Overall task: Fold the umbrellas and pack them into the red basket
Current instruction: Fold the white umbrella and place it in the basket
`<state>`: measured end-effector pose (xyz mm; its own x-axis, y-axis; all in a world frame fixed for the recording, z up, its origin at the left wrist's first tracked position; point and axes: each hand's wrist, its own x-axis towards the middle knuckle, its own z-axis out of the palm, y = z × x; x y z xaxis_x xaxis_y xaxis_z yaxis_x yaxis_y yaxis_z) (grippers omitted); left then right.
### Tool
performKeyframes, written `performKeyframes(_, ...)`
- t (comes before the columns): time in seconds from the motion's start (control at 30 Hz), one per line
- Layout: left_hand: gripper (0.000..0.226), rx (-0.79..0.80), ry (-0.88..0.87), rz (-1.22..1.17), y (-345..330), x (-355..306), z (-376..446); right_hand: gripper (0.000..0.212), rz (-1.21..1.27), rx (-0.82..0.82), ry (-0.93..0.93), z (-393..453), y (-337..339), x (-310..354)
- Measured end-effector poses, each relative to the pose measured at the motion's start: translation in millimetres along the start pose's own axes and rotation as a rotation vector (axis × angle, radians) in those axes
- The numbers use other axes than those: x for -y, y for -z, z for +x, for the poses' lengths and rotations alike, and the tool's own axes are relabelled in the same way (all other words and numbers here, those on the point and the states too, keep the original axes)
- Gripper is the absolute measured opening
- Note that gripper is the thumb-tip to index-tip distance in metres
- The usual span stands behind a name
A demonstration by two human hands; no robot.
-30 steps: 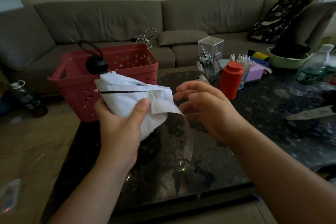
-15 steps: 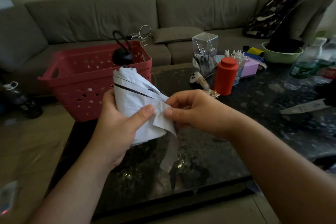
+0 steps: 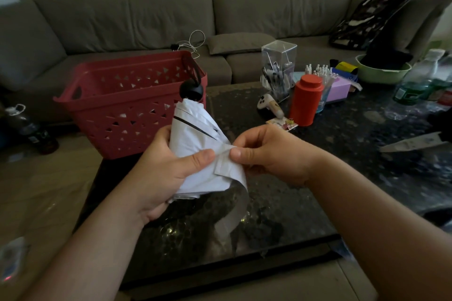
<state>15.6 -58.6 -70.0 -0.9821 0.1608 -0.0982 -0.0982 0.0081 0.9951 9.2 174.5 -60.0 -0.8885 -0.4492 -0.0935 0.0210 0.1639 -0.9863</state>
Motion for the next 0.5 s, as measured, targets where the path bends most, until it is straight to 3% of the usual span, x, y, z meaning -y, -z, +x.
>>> performKeyframes(0.17,0.080,0.022,-0.030,-0.030,2,0,-2,0.014,-0.056,-0.145,0.034,-2,3,3)
performKeyframes(0.43,0.090,-0.125,-0.135,-0.077,-4,1,1,0.018,-0.027,-0.292,0.071,0,-22,13)
performKeyframes(0.5,0.088,-0.134,-0.150,-0.090,-6,2,0,0.031,-0.158,-0.321,0.088,-1,-30,11)
